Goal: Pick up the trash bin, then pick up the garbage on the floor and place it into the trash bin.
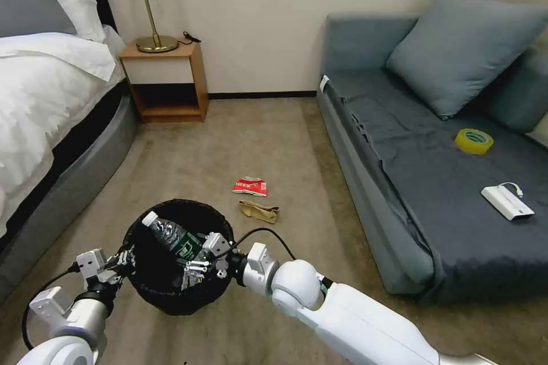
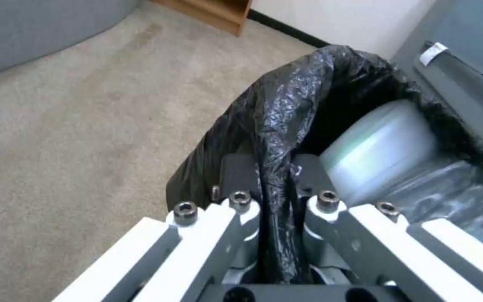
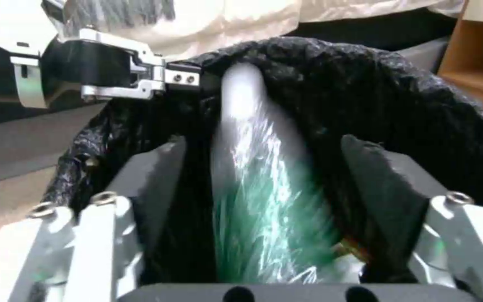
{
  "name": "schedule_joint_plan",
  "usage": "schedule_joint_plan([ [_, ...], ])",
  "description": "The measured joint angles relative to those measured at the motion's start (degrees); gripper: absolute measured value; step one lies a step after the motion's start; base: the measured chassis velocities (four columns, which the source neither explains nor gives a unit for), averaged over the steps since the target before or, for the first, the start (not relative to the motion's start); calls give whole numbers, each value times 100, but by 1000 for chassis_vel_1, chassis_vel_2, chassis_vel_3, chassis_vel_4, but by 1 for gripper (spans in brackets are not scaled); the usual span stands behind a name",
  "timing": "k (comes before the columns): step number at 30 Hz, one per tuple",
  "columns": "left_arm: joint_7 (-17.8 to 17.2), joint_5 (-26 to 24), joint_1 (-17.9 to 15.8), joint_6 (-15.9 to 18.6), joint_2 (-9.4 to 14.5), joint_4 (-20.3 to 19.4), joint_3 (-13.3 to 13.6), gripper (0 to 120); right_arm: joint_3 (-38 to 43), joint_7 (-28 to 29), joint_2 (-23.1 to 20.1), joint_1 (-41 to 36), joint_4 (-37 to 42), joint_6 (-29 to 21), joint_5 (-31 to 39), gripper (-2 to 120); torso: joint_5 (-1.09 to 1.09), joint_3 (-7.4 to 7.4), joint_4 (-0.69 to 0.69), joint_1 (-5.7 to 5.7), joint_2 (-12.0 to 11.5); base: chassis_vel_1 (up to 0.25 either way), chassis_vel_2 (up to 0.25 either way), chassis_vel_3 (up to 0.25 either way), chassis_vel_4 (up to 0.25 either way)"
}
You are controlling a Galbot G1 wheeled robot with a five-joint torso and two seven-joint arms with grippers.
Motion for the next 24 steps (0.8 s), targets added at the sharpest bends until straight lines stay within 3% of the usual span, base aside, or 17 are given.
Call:
schedule_joint_plan([
  [7,-12,1,8,0,-73,-44,2,5,357,86,-73,-294,252,11,-220,99,0,0,0,0,0,0,0,0,0],
  [13,-7,-10,32,-12,-106,-63,-29,5,801,403,-127,-700,413,377,-1258,100,1,0,0,0,0,0,0,0,0],
  [16,0,43,33,-30,-149,-69,-41,5,1465,765,-330,-1395,778,644,-1783,100,0,0,-1,0,0,0,0,0,0],
  [24,-20,199,-65,-64,-177,7,-56,5,2834,872,-58,-2811,1073,1253,-2326,100,1,0,-2,0,0,0,0,0,0],
])
